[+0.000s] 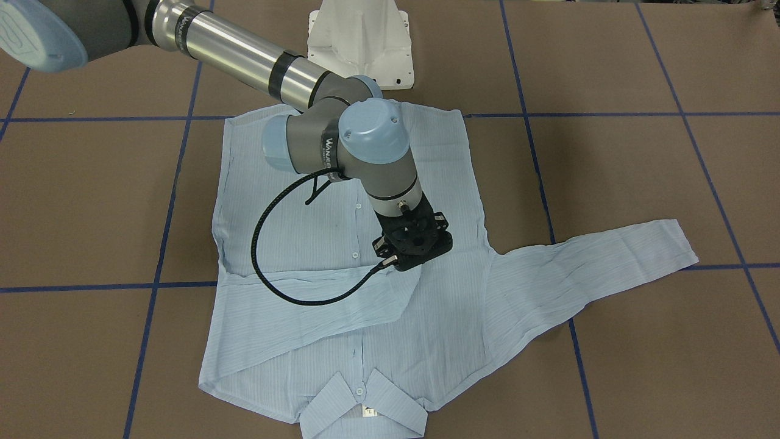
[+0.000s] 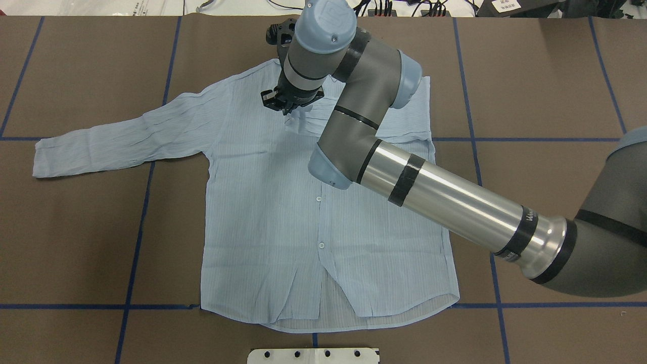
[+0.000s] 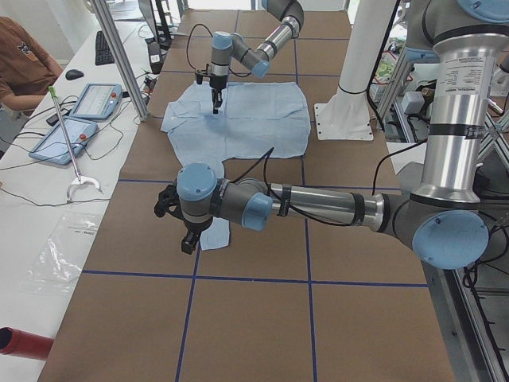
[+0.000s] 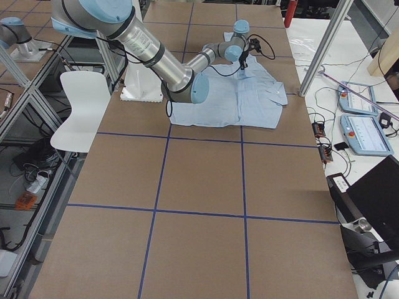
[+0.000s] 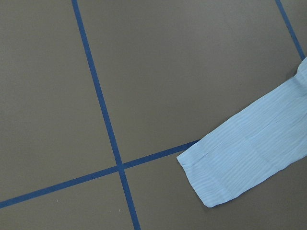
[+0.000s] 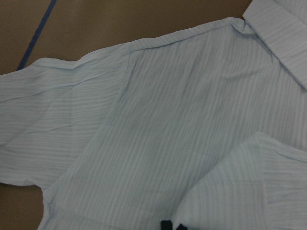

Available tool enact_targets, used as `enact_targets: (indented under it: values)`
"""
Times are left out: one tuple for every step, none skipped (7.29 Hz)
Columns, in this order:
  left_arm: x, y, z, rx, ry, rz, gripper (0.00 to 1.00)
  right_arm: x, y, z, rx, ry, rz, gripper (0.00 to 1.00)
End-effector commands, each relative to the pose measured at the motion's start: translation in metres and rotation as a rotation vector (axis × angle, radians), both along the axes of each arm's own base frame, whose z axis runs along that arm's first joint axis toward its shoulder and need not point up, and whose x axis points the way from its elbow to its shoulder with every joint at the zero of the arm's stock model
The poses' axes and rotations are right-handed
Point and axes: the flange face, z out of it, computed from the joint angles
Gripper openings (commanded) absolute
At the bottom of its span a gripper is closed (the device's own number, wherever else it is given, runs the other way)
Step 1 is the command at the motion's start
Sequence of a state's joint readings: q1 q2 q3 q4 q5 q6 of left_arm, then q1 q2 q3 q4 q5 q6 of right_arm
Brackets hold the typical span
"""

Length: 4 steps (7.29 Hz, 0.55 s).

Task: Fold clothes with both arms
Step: 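Carry the sleeve across the shirt chest toward the other sleeve with right gripper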

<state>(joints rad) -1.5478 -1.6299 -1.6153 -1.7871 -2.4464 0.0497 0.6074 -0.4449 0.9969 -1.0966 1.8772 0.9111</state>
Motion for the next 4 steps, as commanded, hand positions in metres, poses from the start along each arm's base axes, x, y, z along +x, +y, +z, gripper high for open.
enact_targets:
  values:
    - [0.000, -0.010, -0.004, 0.006, -0.001, -0.001, 1.00, -0.020, 0.014, -0.007, 0.036, -0.006, 0.018, 1.00]
    - [-0.001, -0.014, -0.008, 0.013, -0.015, -0.007, 1.00, -0.021, 0.016, -0.007, 0.025, -0.009, 0.021, 1.00]
    - [-0.001, -0.018, -0.014, -0.026, -0.019, -0.064, 1.00, -0.021, 0.017, -0.010, -0.003, -0.020, 0.036, 1.00]
    - [0.016, -0.017, -0.016, -0.030, -0.012, -0.112, 1.00, -0.019, 0.017, -0.012, -0.028, -0.029, 0.051, 1.00]
